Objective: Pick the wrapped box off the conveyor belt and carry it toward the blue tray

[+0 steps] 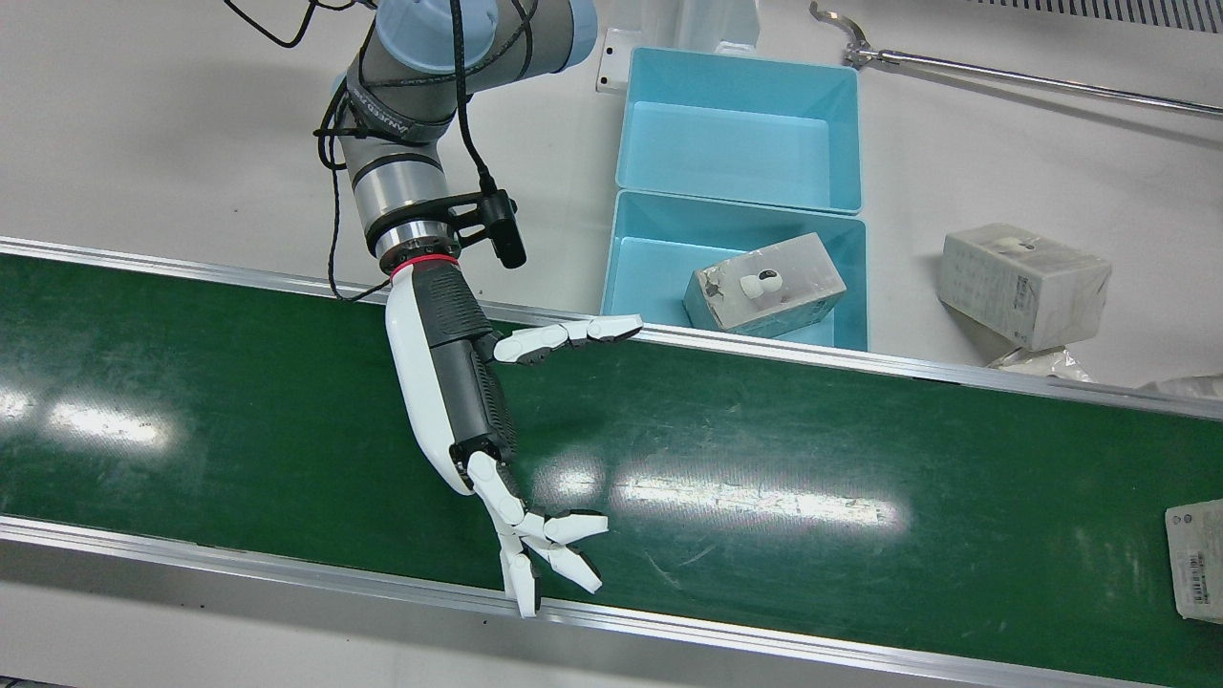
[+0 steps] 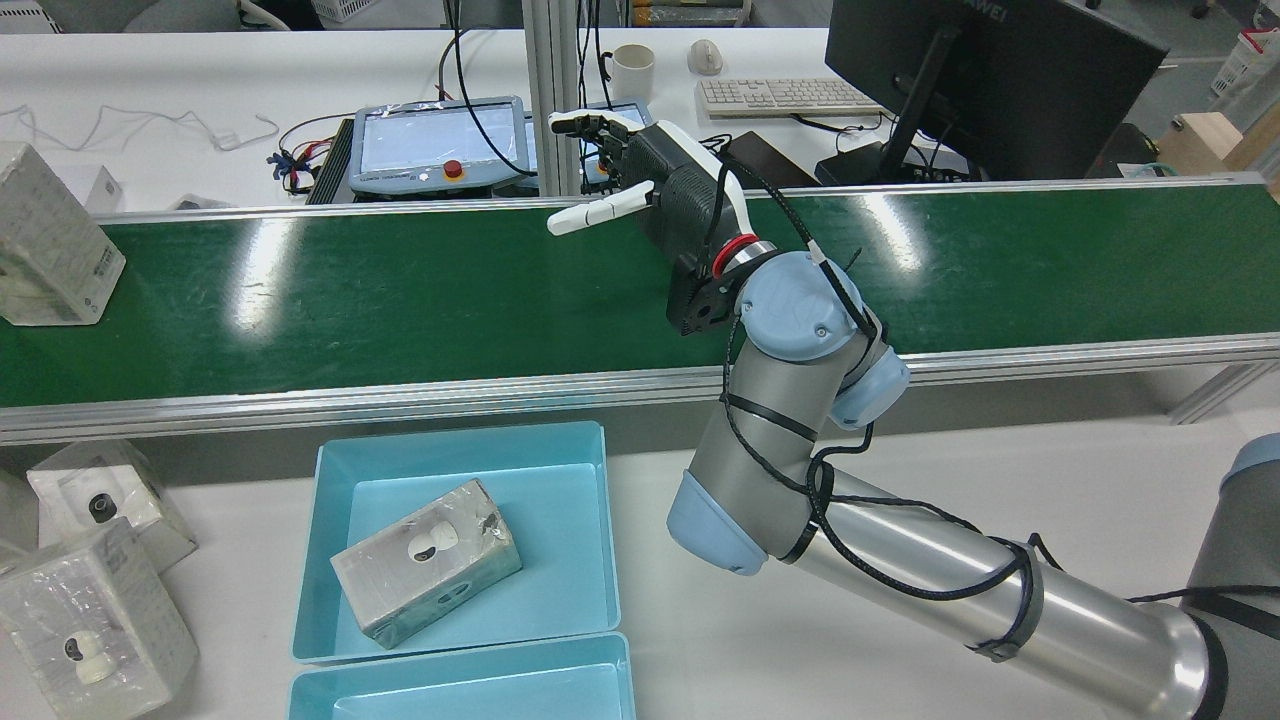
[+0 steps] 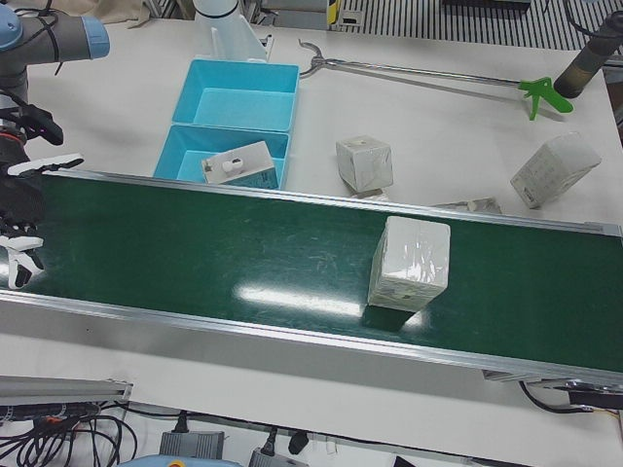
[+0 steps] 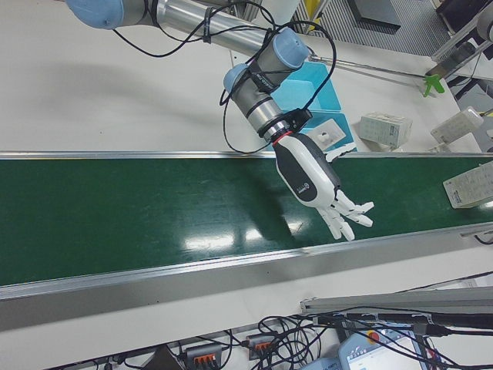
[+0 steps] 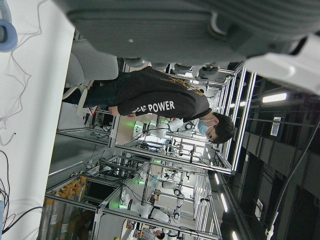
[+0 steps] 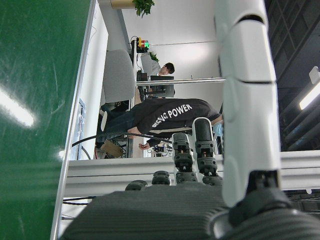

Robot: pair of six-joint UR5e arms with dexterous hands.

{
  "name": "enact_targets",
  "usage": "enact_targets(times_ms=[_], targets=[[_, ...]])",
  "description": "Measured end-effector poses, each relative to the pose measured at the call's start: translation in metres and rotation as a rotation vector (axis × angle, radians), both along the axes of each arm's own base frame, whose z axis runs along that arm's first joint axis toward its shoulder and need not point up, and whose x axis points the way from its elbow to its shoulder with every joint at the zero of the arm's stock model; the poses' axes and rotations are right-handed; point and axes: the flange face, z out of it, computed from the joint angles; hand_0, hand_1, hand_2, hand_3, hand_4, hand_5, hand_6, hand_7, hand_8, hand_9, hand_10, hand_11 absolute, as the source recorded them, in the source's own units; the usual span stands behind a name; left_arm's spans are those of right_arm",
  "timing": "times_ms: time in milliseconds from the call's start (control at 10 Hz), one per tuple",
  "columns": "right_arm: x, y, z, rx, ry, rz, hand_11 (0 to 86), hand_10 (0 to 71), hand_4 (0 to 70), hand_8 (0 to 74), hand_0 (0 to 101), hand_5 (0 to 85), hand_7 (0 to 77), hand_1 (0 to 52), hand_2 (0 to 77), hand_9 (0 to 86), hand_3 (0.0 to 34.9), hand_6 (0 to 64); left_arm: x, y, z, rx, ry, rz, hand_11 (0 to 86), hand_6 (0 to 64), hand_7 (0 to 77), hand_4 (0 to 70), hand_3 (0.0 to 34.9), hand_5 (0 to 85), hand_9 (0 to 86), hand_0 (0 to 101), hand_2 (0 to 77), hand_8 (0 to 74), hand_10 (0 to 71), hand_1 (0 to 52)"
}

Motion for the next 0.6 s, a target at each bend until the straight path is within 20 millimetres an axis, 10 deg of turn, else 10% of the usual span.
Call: enact_targets(times_ms=[600], targets=[[0.0009,0.0004,0.0076,-0.009,-0.002,-0.001,0.5,0.0,11.5,0.5,49,32.2,8.7,15.8,8.2,3.8,0.0,6.5,0.0,0.0,0.0,0.0,0.0,0.0,0.5,0.5,0.0,0.0,0.0,1.1,0.5,0,0.5,0.5,0.5,0.0]])
